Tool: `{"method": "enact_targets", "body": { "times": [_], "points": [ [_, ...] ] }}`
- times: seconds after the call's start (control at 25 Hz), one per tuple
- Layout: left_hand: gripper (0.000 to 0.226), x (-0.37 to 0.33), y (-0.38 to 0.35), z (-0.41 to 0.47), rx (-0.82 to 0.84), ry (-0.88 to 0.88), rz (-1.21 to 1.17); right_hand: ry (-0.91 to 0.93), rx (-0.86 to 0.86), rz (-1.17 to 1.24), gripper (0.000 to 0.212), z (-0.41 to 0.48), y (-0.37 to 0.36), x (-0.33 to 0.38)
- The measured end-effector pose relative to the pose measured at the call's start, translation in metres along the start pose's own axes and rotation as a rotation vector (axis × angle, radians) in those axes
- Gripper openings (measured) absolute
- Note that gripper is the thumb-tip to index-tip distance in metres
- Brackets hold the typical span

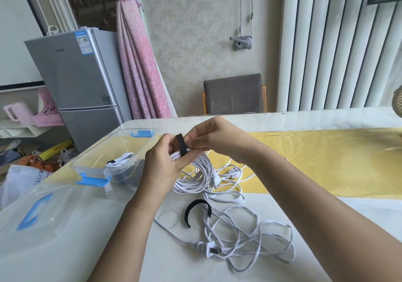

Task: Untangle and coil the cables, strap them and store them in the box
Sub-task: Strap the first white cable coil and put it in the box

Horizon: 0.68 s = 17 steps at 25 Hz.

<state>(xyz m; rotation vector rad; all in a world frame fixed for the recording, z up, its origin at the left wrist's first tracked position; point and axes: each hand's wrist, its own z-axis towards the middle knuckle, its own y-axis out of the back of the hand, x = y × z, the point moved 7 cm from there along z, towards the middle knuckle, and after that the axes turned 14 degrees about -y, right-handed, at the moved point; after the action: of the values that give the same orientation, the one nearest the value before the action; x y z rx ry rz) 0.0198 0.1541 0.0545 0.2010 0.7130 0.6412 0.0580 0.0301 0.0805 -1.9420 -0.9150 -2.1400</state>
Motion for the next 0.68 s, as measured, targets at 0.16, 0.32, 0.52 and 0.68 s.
{"method": "enact_targets", "body": {
  "times": [0.16, 0.32, 0.52, 0.68],
  "points": [
    [0.051, 0.005, 0.003, 0.000, -0.021, 0.019, 0.029, -0.002, 0.056, 0.015, 0.012, -0.004, -0.006, 0.001],
    [0.045, 0.006, 0.000, -0.002, -0.009, 0.101, 0.000, 0.026, -0.110, -0.017, 0.006, -0.001, -0.001, 0.002],
    [0.044, 0.012, -0.012, -0.002, 0.098, 0.195, -0.271, 0.077, -0.273, -0.296, 0.006, -0.003, 0.005, 0.012],
    [0.021, 0.005, -0.013, 0.000, 0.029, 0.194, -0.470, 0.187, -0.342, -0.337, 0.007, -0.009, 0.013, 0.023]
  ]
}}
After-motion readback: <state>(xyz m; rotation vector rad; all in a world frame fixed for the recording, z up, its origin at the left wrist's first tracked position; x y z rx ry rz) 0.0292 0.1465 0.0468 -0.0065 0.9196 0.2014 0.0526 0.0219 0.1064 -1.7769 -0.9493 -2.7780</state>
